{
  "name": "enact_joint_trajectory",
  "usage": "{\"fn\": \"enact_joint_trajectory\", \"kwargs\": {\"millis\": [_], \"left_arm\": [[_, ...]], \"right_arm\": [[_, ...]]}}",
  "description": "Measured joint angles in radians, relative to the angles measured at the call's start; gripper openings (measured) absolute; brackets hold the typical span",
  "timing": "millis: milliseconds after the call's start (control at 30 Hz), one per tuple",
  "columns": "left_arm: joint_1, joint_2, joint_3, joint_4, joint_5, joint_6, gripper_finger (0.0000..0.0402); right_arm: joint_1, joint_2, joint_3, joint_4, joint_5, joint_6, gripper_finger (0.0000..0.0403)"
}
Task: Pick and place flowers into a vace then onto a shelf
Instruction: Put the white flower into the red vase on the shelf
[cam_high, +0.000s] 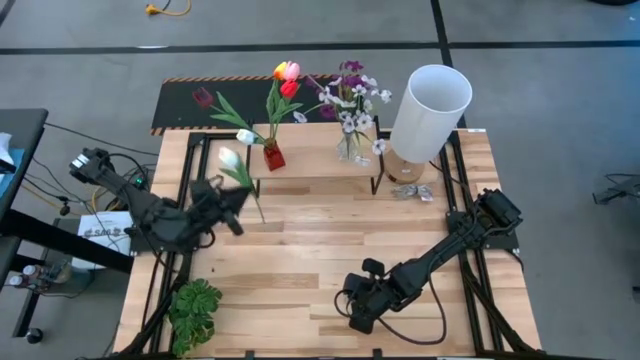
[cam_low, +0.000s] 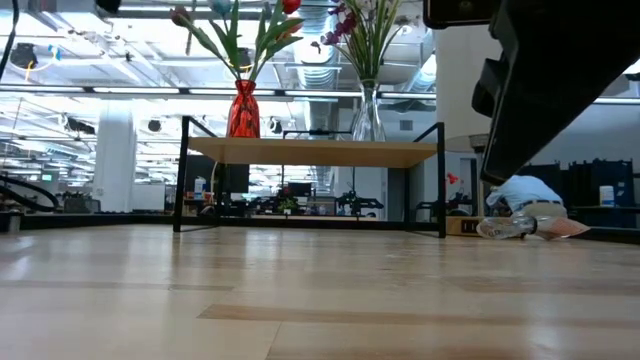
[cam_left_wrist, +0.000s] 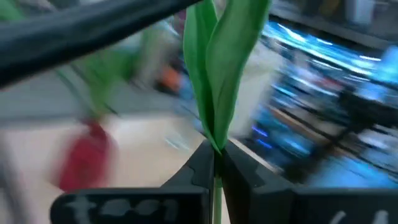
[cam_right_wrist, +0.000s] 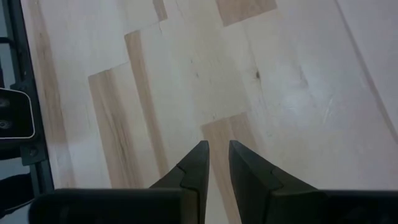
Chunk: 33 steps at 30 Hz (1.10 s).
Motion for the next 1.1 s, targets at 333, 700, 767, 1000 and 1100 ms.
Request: {"fn": "enact_joint_trajectory", "kwargs": {"millis": [333, 700, 767, 1000, 1100], "left_arm": [[0.140, 0.231, 0.000, 0.111, -0.224, 0.099, 0.0000], [0.265, 0.274, 0.000, 0.196, -0.273, 0.107, 0.0000], [0.303, 0.261, 0.000, 0.245, -0.265, 0.185, 0.0000], [0.464, 0.235, 0.000, 0.461, -0.104, 0.445, 0.0000], [0.500, 0.233, 0.000, 0.577, -0.029, 0.540, 0.0000]], "right_arm": [[0.000, 0.000, 0.000, -0.002, 0.002, -0.002, 0.0054], [0.005, 0.000, 0.000, -0.035, -0.001, 0.006, 0.0054], [0.006, 0.000, 0.000, -0.040, -0.001, 0.006, 0.0054], [0.005, 0.000, 0.000, -0.039, -0.001, 0.008, 0.0054], [0.012, 0.000, 0.000, -0.040, -0.001, 0.024, 0.0054]]}}
